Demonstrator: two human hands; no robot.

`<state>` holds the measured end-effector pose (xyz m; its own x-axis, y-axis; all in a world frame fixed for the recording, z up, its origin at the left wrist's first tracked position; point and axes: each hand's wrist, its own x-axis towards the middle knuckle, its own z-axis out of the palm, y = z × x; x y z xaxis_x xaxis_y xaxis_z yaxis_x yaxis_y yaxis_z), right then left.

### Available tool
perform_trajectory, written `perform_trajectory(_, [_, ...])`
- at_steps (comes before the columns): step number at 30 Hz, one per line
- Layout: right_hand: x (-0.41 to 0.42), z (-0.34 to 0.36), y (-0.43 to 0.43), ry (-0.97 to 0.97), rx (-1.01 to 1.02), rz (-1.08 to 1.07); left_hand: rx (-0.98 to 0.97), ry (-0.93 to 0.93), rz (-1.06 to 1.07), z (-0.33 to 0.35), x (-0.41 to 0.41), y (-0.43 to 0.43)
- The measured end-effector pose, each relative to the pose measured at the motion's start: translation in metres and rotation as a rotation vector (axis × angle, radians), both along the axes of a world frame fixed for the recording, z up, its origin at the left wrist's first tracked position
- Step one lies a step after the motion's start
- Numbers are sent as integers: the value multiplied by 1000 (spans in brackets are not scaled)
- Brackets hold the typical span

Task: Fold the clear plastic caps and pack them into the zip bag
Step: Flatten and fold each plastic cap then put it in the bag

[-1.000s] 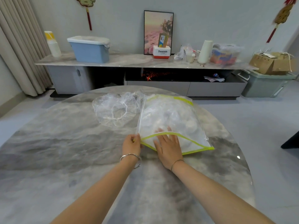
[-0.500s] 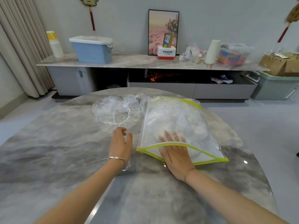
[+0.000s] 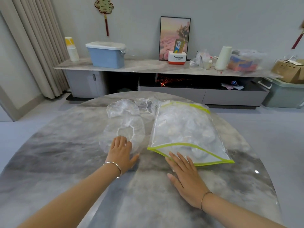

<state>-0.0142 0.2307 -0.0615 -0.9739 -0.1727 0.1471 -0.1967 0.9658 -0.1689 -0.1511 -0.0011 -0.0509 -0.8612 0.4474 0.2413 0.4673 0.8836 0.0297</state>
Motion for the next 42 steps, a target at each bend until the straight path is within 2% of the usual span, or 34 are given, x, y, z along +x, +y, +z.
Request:
perform_trajectory(4, [23, 23, -17, 2, -158, 126, -5, -328, -77, 10, 44, -23])
perform_trajectory(6, [35, 32, -28, 7, -133, 197, 4, -415, -155, 17, 75, -33])
perform_trajectory(10, [55, 39, -45, -52, 81, 279, -6, -541, -278, 21, 129, -42])
perform_trajectory(12, [69, 39, -51, -70, 60, 320, 54, -657, -295, 27, 153, -41])
perform_trajectory(14, [85, 37, -54, -213, 1, 346, 174, -748, -328, 30, 174, -40])
perform_trajectory(16, [99, 37, -56, -258, -11, 348, 290, -746, -369, 33, 188, -41])
perform_trajectory(17, [106, 38, -56, -280, -11, 351, 288, -702, -383, 36, 193, -44])
perform_trajectory(19, [116, 36, -51, -320, 13, 371, 135, -583, -384, 35, 193, -50])
perform_trajectory(21, [121, 36, -46, -328, 12, 354, -96, -552, -354, 29, 190, -63])
perform_trajectory(24, [119, 29, -41, -129, 47, 331, -227, -594, -326, 20, 188, -79])
perform_trajectory(26, [116, 22, -42, -24, -21, 313, -262, -566, -304, 22, 188, -81])
perform_trajectory(30, [109, 18, -50, 29, -181, 206, -305, -498, -208, 28, 185, -77])
perform_trajectory(34, [108, 30, -55, -124, -568, -35, -209, -303, -191, 34, 179, -74])
perform_trajectory(36, [106, 36, -58, -190, -776, -138, -115, -264, -178, 39, 177, -71])
perform_trajectory(39, [103, 41, -62, -196, -932, -247, 235, -420, -82, 41, 176, -66])
perform_trajectory(42, [102, 38, -58, -205, -877, -347, 487, -618, 43, 42, 177, -61])
